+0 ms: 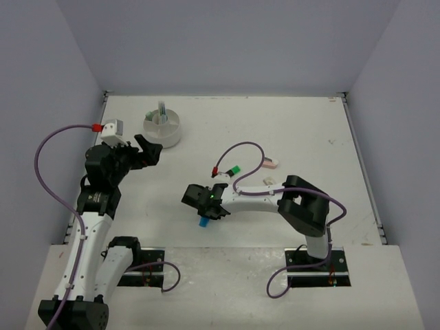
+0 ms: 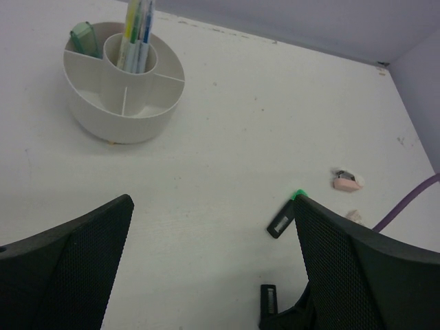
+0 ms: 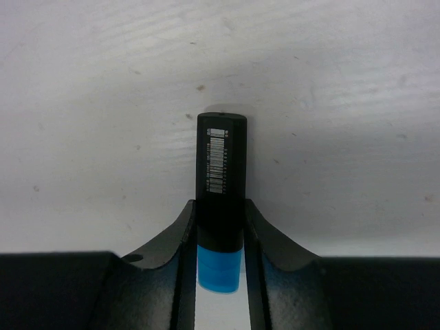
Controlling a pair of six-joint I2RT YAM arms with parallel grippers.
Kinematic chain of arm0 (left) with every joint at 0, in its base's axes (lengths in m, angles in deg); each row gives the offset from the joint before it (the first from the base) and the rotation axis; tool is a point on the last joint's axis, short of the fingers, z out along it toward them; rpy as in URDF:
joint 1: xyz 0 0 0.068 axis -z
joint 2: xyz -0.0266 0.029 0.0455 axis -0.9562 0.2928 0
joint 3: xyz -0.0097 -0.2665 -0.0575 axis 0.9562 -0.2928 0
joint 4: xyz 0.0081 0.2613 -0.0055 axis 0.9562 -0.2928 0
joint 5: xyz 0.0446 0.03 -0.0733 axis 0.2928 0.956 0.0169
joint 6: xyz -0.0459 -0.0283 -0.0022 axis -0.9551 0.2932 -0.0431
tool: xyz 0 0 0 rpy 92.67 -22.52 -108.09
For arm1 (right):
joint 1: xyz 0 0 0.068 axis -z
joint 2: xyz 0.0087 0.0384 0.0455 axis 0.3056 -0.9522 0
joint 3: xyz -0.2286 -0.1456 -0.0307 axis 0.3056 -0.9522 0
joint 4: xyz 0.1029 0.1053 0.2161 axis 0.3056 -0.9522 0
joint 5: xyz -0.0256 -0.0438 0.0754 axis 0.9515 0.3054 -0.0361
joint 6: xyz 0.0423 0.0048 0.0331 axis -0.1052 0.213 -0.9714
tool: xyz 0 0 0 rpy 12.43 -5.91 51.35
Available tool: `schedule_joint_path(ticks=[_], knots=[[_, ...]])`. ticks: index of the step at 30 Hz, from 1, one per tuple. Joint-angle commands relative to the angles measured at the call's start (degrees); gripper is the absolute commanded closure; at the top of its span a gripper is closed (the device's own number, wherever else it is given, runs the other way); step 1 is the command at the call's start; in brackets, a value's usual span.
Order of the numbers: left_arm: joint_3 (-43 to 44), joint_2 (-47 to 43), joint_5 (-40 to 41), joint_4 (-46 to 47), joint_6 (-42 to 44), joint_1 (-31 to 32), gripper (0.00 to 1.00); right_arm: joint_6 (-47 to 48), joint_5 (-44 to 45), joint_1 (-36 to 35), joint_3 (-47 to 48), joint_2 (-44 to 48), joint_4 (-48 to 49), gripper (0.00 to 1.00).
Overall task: Sort the stationery into containers
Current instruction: Pick up the pen from the center of the board, then place the pen in the storage box.
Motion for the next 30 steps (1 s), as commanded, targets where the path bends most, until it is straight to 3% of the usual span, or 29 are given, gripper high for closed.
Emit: schedule_joint_path(ticks=[1,2,5,8,11,14,22,26,28,30], knots=[[-3.2,-0.1,-10.4,4.2,-3.0,0.2,0.00,17.5,2.7,-0.3,-6.6,5.5,12.5,0.91],[-4.6,0.1,-14.5,5.8,-4.0,0.2,0.00,26.6,1.9,-0.3,-8.3,8.4,17.3,0.99],[-8.3,2.3,-27.6,15.9,-10.2,0.8,0.00,50.9,-2.0,-1.0,-20.4,20.4,41.6,1.00],[-12.2,3.2,-32.5,25.8,-18.4,4.8,0.00,65.8,-2.7,-1.0,-27.0,28.7,50.2,1.00],[-14.8,3.4,-31.8,33.3,-21.7,11.1,0.00,70.7,0.8,-1.0,-27.7,31.4,51.6,1.00],[-14.5,4.1,-29.8,33.8,-21.9,14.1,0.01,72.0,3.4,-1.0,-26.8,32.1,51.9,1.00],[-15.1,8.8,-26.4,36.7,-22.7,19.0,0.20,72.5,2.5,-1.0,-29.6,37.7,57.4,1.00],[-15.0,11.6,-24.7,37.5,-22.2,20.2,0.22,72.6,1.1,-1.0,-30.0,39.3,57.6,1.00],[-15.0,12.4,-24.3,38.4,-22.4,20.7,0.29,72.5,1.0,-1.1,-30.2,39.8,57.8,1.00],[-14.9,13.4,-24.5,40.6,-23.1,21.7,0.51,72.7,1.0,-1.1,-30.4,40.2,58.2,1.00]])
